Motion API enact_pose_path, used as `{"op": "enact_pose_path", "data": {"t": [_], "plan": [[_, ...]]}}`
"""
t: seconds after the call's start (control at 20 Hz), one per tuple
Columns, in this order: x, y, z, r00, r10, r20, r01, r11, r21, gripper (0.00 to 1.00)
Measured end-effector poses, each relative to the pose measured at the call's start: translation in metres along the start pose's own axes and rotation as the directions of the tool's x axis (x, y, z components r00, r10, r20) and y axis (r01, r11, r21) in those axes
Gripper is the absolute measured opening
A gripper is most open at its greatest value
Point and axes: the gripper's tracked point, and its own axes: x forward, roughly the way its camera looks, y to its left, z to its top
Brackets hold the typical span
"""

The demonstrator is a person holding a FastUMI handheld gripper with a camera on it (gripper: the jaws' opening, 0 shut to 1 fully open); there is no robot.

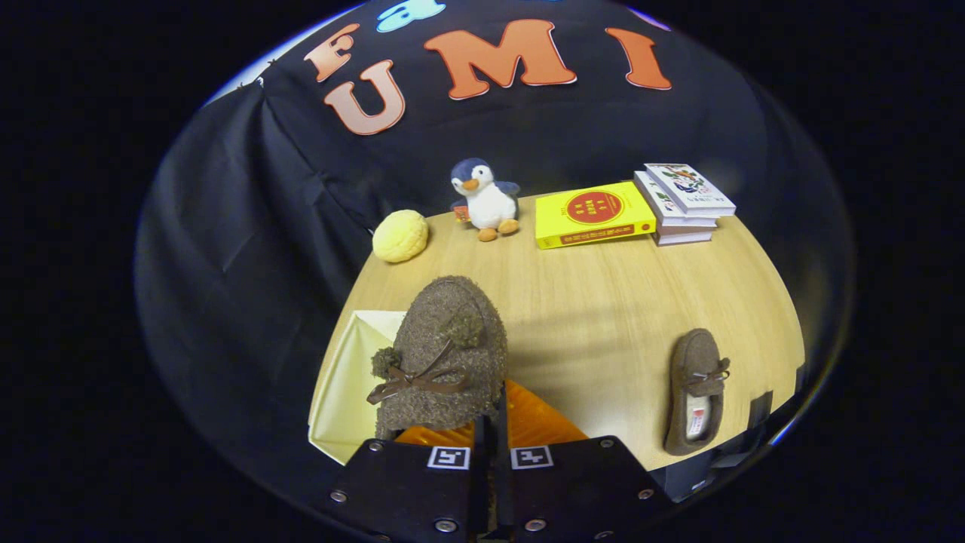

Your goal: Open the storage box then place both shoes into the box .Put the left shoe in first, then the right shoe, with the right side of both shoes facing outward in a uniform manner.

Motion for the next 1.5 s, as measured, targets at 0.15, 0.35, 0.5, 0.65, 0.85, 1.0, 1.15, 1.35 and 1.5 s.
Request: {"op": "enact_pose_path", "data": {"t": [0.15,0.35,0.5,0.65,0.85,1.0,1.15,1.35,1.5], "plan": [[0.011,0.043,0.003,0.999,0.036,0.001,-0.036,0.999,-0.031,0.06],[0.036,0.082,-0.014,0.998,0.037,-0.050,-0.039,0.998,-0.044,0.06],[0.060,0.098,-0.031,0.995,0.005,-0.096,-0.010,0.998,-0.057,0.06],[0.085,0.105,-0.048,0.990,-0.032,-0.141,0.023,0.997,-0.069,0.06],[0.115,0.105,-0.070,0.975,-0.104,-0.195,0.094,0.994,-0.061,0.05],[0.137,0.108,-0.084,0.960,-0.145,-0.241,0.133,0.989,-0.064,0.06],[0.154,0.119,-0.105,0.940,-0.141,-0.312,0.122,0.989,-0.078,0.08],[0.150,0.131,-0.135,0.901,-0.095,-0.424,0.067,0.995,-0.080,0.20],[0.137,0.132,-0.133,0.901,-0.023,-0.433,-0.012,0.997,-0.077,0.36]]}}
